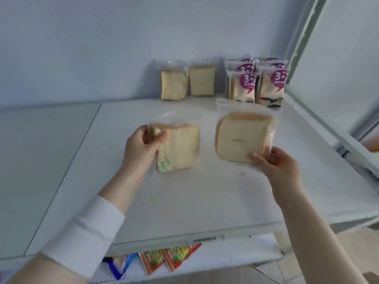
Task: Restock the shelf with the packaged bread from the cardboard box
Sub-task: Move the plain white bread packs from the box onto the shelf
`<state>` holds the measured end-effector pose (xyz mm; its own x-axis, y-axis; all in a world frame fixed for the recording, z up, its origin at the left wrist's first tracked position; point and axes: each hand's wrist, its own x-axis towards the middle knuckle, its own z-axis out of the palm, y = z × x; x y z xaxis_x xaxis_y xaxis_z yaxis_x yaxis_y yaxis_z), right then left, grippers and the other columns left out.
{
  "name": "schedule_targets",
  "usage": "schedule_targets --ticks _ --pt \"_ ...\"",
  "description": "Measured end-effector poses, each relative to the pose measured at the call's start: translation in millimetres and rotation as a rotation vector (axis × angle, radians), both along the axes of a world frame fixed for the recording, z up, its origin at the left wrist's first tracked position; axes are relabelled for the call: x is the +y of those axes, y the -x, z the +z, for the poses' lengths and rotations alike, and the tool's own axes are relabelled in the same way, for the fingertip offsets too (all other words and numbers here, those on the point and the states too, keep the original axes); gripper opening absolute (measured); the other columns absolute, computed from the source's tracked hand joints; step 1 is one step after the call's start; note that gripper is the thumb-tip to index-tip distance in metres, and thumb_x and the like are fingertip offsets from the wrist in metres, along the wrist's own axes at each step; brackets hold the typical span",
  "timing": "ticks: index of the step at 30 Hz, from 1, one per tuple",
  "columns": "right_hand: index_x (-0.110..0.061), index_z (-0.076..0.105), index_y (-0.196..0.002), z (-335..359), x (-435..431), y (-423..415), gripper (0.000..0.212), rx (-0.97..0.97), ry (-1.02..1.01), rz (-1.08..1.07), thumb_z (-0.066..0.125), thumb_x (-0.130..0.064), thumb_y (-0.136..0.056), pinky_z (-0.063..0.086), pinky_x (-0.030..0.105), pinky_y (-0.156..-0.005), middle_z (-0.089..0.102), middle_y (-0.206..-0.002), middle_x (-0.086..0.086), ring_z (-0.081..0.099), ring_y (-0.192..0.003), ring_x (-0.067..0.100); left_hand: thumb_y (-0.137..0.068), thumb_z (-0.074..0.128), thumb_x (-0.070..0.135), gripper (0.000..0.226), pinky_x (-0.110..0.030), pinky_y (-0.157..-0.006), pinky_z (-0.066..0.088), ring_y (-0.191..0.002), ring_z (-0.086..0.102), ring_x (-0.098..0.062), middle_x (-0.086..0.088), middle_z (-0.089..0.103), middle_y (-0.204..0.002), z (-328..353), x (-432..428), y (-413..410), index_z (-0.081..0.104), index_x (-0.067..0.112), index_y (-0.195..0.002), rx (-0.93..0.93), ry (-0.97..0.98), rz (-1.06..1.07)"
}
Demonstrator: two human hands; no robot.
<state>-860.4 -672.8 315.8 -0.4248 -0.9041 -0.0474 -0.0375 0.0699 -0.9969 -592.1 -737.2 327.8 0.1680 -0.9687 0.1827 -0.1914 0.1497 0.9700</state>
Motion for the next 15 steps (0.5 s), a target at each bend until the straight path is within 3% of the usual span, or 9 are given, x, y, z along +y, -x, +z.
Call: schedule_targets --ticks 2,4,6,9,13,15 --pt "-0.021 0.063 -0.085 4 -53 -12 0.018 0.036 0.022 0.002 0.075 -0.013 -0.074 0.048 0.008 -0.058 0.068 -0.078 -0.005 0.061 -0.067 0.006 -0.080 0.070 0.017 0.018 -0.022 -0.068 0.049 -0.074 0.060 -0.007 0.004 0.064 -0.084 1 -45 -4 0.055 0.023 -0.088 0.064 0.012 0.024" --pt "-0.017 0.062 -0.088 5 -107 -22 0.018 0.106 0.042 0.003 0.074 -0.015 -0.075 0.044 0.007 -0.053 0.064 -0.072 -0.009 0.057 -0.061 0.000 -0.080 0.070 0.017 0.022 -0.016 -0.060 0.048 -0.072 0.060 -0.004 0.005 0.063 -0.084 1 -94 -6 0.052 0.023 -0.089 0.127 0.021 0.049" --pt "-0.012 0.059 -0.090 1 -156 -30 0.018 0.168 0.060 -0.004 0.072 -0.016 -0.078 0.042 0.013 -0.054 0.059 -0.070 -0.004 0.053 -0.058 0.002 -0.080 0.070 0.020 0.023 -0.013 -0.055 0.044 -0.068 0.059 -0.002 0.006 0.062 -0.083 -3 -139 -8 0.053 0.015 -0.096 0.118 0.019 0.073" --pt "-0.008 0.057 -0.092 -12 -219 -42 0.020 0.235 0.053 -0.033 0.068 -0.021 -0.082 0.041 0.029 -0.066 0.058 -0.080 0.006 0.051 -0.072 0.019 -0.082 0.068 0.021 0.030 -0.011 -0.053 0.043 -0.064 0.057 0.001 0.007 0.059 -0.080 -12 -197 -6 0.055 0.006 -0.105 0.104 0.031 0.096" --pt "-0.004 0.053 -0.100 -33 -275 -54 0.025 0.256 0.027 -0.078 0.061 -0.024 -0.087 0.035 0.027 -0.072 0.055 -0.078 -0.001 0.048 -0.080 0.021 -0.082 0.067 0.022 0.012 -0.028 -0.069 0.045 -0.075 0.053 -0.013 0.005 0.057 -0.077 -23 -258 -3 0.055 0.023 -0.083 0.127 0.051 0.169" --pt "-0.002 0.053 -0.112 -38 -291 -58 0.033 0.288 0.021 -0.116 0.059 -0.024 -0.088 0.038 0.027 -0.078 0.062 -0.097 0.008 0.053 -0.091 0.025 -0.082 0.066 0.022 0.016 -0.025 -0.065 0.041 -0.071 0.048 -0.012 0.003 0.052 -0.073 -26 -275 -3 0.052 0.024 -0.075 0.097 0.083 0.197"
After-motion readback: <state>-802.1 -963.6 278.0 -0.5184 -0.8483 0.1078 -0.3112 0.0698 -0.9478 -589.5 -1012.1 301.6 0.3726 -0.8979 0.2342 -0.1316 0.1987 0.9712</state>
